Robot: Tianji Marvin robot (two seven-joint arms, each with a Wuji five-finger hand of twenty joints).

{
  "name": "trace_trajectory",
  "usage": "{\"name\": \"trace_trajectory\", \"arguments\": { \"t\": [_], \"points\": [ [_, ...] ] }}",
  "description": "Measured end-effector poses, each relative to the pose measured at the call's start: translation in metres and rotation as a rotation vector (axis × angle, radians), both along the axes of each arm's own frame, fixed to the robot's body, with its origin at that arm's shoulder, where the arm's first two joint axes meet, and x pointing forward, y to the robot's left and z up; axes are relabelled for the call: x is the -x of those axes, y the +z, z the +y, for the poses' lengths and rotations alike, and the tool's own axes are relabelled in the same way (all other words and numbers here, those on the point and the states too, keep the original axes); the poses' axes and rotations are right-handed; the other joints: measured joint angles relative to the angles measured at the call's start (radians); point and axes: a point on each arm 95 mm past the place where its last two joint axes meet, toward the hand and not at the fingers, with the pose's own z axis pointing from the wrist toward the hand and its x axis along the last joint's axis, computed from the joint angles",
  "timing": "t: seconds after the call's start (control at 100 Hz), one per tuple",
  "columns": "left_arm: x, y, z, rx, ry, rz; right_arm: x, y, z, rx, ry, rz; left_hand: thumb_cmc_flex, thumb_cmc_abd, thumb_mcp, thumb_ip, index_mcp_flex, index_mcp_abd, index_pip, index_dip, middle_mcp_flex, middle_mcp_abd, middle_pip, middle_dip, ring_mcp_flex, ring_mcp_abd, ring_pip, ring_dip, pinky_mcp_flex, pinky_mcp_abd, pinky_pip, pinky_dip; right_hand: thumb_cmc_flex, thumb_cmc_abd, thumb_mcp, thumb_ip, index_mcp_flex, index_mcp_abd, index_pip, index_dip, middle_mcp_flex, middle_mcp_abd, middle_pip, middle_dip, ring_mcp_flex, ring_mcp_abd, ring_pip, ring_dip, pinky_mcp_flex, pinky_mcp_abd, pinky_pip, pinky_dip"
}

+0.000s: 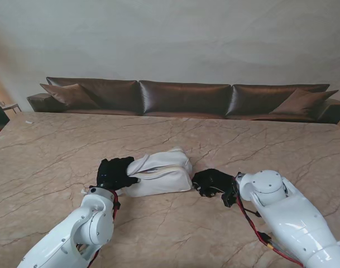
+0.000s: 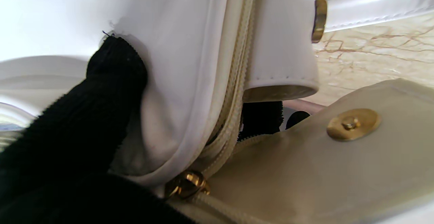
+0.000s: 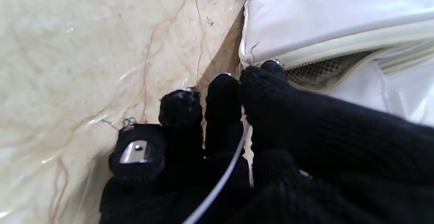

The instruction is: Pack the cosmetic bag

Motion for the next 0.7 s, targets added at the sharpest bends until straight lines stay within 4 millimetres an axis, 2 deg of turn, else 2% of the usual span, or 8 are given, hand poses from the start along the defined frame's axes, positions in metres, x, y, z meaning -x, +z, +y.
{"name": "trace_trajectory", "arguments": {
  "t": [0.16, 0.48, 0.7],
  "points": [
    [-0.003, 0.001, -0.001, -0.089, -0.039, 0.003, 0.004, -0.003, -0.005, -0.068, -0.045, 0.030, -0.023, 0.032, 0.000, 0.001, -0.005, 0.000, -0.001, 0.045, 0.000, -0.002, 0.003, 0.027, 0.001, -0.001, 0.042, 0.032, -0.005, -0.002, 0.000, 0.002, 0.000, -0.034, 0.005, 0.019, 0.023, 0.000, 0.000, 0.023, 0.023, 0.000, 0.014, 0.008, 0.021, 0.015, 0.011, 0.000, 0.015, 0.035, 0.009, 0.000],
    [-0.011, 0.003, -0.001, -0.150, -0.069, 0.008, 0.015, -0.007, -0.012, -0.197, -0.121, 0.063, -0.053, 0.054, 0.000, 0.002, -0.006, 0.000, -0.001, 0.086, 0.000, -0.008, 0.018, 0.046, 0.001, -0.011, 0.088, 0.071, -0.016, -0.004, 0.000, 0.003, 0.000, -0.034, 0.006, 0.026, 0.024, 0.000, -0.026, 0.040, 0.023, 0.000, 0.015, 0.010, 0.022, 0.016, 0.013, 0.000, 0.014, 0.036, 0.011, 0.001],
    [-0.014, 0.003, -0.001, -0.178, -0.113, -0.005, 0.019, -0.007, -0.014, -0.262, -0.178, 0.020, -0.056, 0.077, 0.000, 0.003, -0.006, 0.003, -0.001, 0.106, 0.000, -0.008, 0.030, 0.060, 0.004, -0.011, 0.105, 0.083, -0.024, -0.009, -0.001, 0.003, 0.000, -0.028, 0.006, 0.026, 0.024, 0.018, -0.058, 0.052, 0.022, 0.000, 0.015, 0.024, 0.016, 0.016, 0.013, 0.009, -0.013, 0.037, 0.011, 0.003]
  ]
}}
